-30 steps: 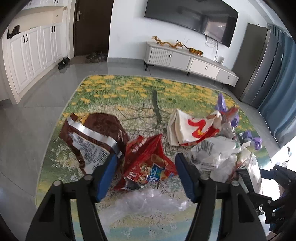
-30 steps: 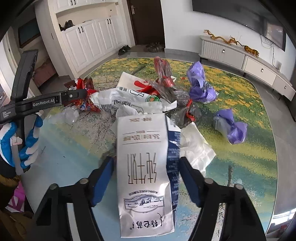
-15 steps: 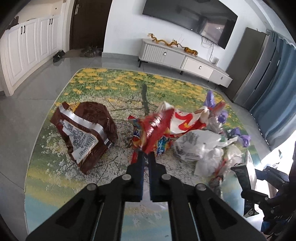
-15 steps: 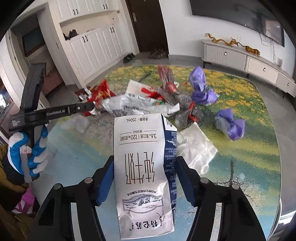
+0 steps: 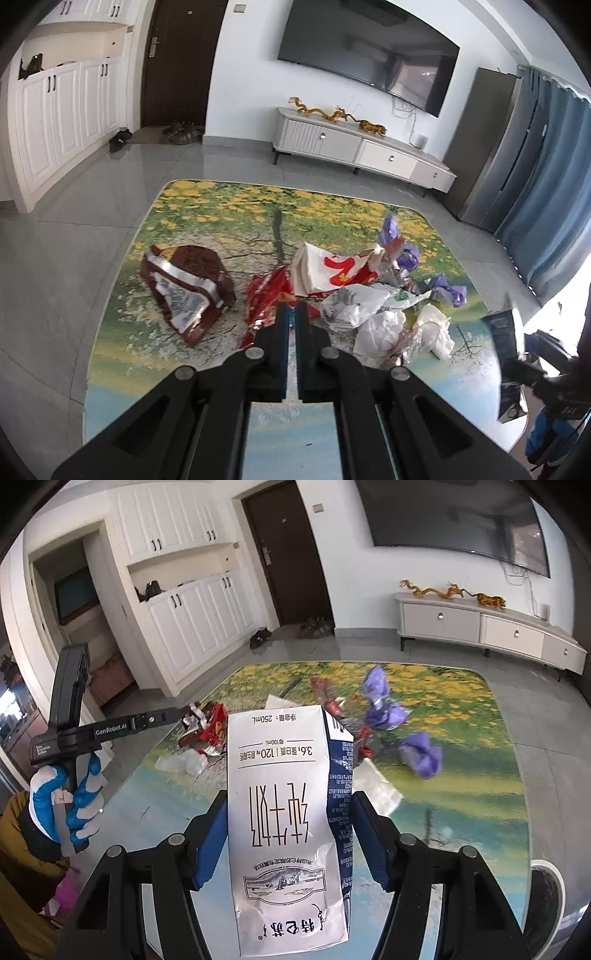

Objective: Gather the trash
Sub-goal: 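Grasp the red snack wrapper with the left tool while the right tool grasps the white milk carton, then carry the red wrapper and milk carton to the bin and release both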

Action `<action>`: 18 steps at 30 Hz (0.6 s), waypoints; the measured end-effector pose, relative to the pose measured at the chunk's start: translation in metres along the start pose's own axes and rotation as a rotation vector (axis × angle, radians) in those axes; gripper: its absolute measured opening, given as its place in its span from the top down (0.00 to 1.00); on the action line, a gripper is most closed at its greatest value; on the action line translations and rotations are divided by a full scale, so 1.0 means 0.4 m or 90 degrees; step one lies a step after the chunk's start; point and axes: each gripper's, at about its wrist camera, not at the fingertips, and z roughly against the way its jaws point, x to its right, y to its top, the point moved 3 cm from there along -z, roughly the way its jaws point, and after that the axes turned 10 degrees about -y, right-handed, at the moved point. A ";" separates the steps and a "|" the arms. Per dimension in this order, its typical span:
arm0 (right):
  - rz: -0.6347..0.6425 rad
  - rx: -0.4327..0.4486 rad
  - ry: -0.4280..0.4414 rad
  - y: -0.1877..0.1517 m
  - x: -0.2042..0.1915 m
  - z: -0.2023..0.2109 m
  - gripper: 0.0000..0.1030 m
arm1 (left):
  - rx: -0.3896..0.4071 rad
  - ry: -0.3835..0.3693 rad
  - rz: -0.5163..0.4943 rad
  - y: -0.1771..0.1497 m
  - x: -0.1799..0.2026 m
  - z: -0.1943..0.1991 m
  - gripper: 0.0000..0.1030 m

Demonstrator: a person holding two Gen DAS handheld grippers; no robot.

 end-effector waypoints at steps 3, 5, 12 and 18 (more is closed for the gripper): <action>-0.012 0.005 -0.008 -0.003 0.025 0.016 0.39 | -0.007 -0.010 -0.001 -0.001 -0.004 -0.006 0.89; -0.023 0.005 -0.012 -0.006 0.039 0.019 0.39 | -0.004 -0.007 -0.003 -0.002 -0.005 -0.015 0.56; -0.038 0.000 -0.027 -0.013 0.067 0.013 0.39 | -0.018 0.008 -0.012 0.016 -0.017 -0.086 0.52; -0.045 -0.005 -0.037 -0.015 0.090 0.006 0.39 | -0.043 0.044 -0.011 0.027 -0.037 -0.182 0.52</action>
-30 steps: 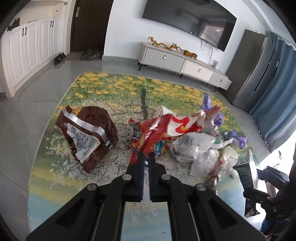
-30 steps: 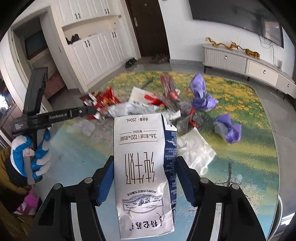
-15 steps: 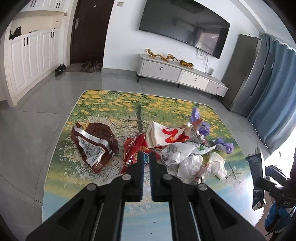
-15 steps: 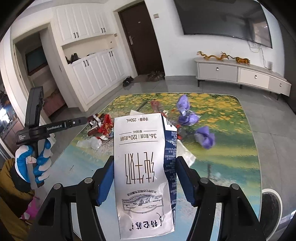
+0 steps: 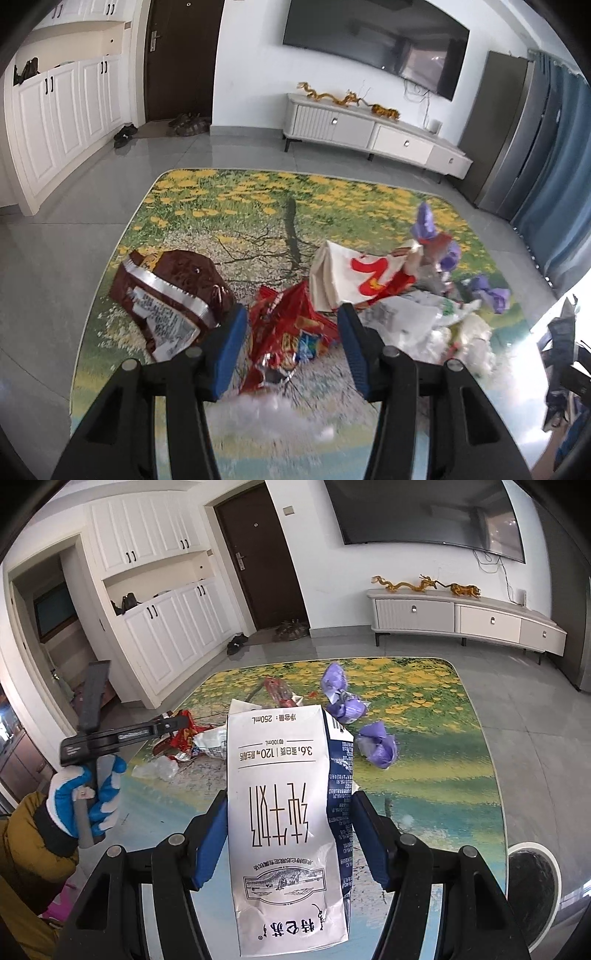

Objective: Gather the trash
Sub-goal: 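Carry the red wrapper and milk carton to the bin and release both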

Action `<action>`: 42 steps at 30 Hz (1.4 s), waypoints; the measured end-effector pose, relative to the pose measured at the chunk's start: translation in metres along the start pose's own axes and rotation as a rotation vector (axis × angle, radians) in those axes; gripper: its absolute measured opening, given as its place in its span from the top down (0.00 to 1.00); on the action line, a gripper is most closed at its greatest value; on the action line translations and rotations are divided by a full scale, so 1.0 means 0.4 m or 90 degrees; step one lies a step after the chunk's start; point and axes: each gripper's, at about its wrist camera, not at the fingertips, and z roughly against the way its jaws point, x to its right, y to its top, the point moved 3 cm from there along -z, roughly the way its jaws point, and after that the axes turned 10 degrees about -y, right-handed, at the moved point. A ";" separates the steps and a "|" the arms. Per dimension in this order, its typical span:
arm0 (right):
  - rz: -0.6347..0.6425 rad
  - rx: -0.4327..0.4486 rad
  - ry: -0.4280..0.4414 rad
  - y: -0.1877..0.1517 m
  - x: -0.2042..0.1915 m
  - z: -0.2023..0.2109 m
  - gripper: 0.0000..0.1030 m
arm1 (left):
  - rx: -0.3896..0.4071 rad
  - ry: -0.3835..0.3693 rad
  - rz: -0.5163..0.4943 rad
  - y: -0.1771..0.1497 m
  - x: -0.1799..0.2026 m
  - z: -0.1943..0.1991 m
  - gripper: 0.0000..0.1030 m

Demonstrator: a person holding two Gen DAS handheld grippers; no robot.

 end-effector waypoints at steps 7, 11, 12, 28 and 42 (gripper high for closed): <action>-0.009 -0.005 -0.008 -0.005 0.027 -0.004 0.39 | -0.026 0.014 0.030 -0.025 -0.020 -0.055 0.80; -0.014 -0.003 -0.005 -0.005 0.031 0.002 0.39 | -0.015 0.013 0.030 -0.031 -0.021 -0.034 0.84; -0.015 -0.001 -0.004 -0.006 0.032 0.005 0.39 | -0.012 0.012 0.028 -0.030 -0.019 -0.025 0.84; -0.106 0.081 -0.087 -0.043 0.253 0.176 0.39 | 0.053 -0.152 -0.050 0.086 0.294 0.158 0.85; -0.275 -0.017 -0.254 -0.278 0.739 0.156 0.39 | -0.186 -0.383 -0.189 -0.054 1.023 -0.204 0.84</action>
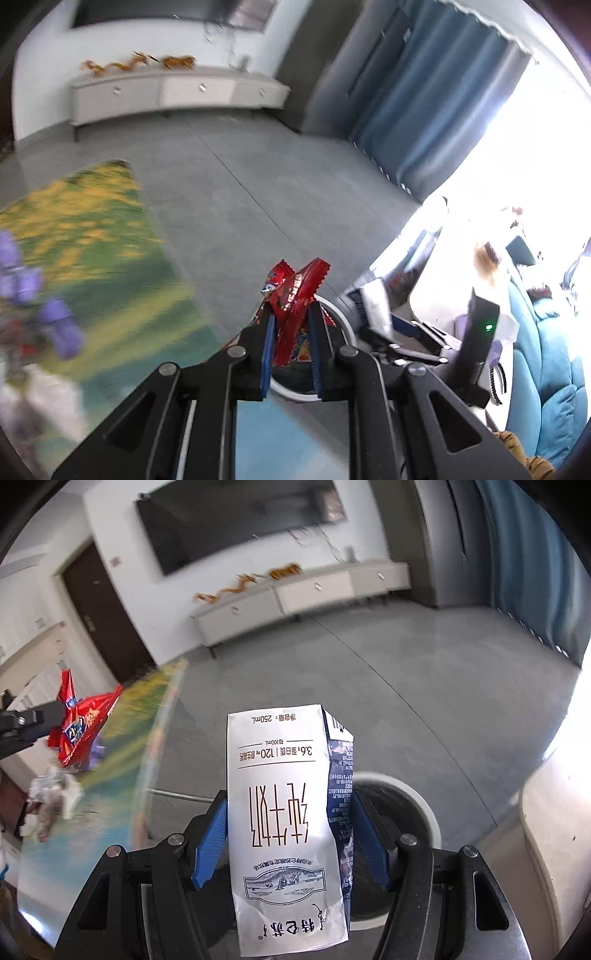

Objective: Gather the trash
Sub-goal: 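Carry the red wrapper and milk carton to the bin and release both, then grasp the brown chip bag with the left tool while the right tool grasps a purple bag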

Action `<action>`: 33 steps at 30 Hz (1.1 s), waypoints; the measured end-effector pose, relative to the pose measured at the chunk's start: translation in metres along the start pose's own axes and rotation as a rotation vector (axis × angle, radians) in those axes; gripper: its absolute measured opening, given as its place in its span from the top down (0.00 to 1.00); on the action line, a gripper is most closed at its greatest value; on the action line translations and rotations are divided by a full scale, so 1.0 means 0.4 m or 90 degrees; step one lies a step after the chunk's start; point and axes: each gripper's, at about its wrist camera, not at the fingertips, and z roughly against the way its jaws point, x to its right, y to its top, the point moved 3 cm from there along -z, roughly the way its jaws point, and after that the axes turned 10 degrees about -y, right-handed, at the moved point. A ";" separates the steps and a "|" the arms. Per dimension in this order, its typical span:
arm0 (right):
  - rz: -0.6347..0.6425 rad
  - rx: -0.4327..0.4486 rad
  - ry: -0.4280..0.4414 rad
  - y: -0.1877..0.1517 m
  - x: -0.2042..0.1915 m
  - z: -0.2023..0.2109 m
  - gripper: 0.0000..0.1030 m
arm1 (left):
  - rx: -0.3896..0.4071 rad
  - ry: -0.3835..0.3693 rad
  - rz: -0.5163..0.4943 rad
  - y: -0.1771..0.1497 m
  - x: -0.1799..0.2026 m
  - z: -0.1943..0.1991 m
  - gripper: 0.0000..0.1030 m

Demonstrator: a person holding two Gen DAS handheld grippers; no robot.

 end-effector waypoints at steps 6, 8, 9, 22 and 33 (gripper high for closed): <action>-0.018 -0.031 -0.040 -0.022 0.077 -0.077 0.33 | -0.051 -0.007 -0.010 0.008 0.062 -0.191 0.67; -0.022 -0.037 -0.059 -0.033 0.095 -0.081 0.32 | -0.059 -0.017 0.004 0.014 0.065 -0.221 0.59; -0.025 -0.038 -0.064 -0.038 0.100 -0.080 0.32 | -0.061 -0.023 0.010 0.015 0.065 -0.226 0.59; -0.061 0.079 -0.094 0.014 0.055 0.118 0.17 | 0.035 -0.002 -0.020 -0.010 0.058 -0.022 0.59; 0.008 0.270 0.004 0.158 -0.215 0.379 0.00 | 0.169 0.124 -0.011 -0.069 -0.075 0.414 0.59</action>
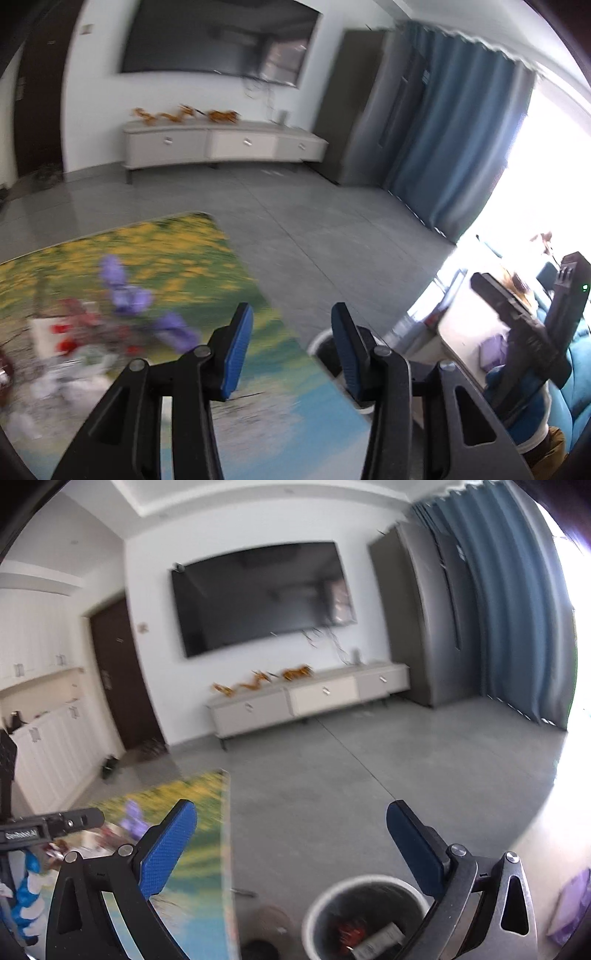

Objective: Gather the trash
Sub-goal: 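Grasp the brown chip bag with the left tool while the right tool grasps a purple bag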

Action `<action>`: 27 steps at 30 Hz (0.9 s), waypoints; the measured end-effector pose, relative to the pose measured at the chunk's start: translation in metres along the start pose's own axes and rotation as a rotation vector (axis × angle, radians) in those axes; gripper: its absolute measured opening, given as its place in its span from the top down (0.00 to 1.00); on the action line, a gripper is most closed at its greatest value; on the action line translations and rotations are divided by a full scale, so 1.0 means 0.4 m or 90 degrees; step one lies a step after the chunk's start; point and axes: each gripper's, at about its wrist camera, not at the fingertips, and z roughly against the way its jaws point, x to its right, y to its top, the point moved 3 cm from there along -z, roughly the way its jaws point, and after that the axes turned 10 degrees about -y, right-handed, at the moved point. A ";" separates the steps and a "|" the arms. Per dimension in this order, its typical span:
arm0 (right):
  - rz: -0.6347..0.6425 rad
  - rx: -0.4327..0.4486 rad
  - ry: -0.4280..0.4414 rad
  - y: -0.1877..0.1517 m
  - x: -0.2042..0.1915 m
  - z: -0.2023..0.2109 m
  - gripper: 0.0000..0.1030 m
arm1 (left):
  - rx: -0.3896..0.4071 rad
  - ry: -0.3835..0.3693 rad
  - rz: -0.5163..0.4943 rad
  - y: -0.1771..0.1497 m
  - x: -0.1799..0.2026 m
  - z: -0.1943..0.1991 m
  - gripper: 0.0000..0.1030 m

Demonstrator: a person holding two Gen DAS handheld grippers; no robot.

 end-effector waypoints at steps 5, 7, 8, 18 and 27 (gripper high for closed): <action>0.020 0.009 0.051 0.036 -0.113 0.009 0.00 | 0.040 0.070 0.041 -0.020 -0.155 0.171 0.56; 0.037 -0.002 0.062 0.040 -0.161 -0.001 0.00 | 0.051 0.107 0.066 -0.041 -0.235 0.239 0.56; 0.044 -0.009 0.068 0.035 -0.177 -0.004 0.00 | 0.055 0.122 0.079 -0.051 -0.271 0.267 0.56; 0.116 -0.100 0.161 -0.033 -0.387 -0.113 0.00 | 0.078 0.265 0.202 -0.183 -0.573 0.450 0.56; 0.163 -0.223 0.197 -0.177 -0.509 -0.284 0.06 | 0.070 0.306 0.312 -0.285 -0.765 0.486 0.56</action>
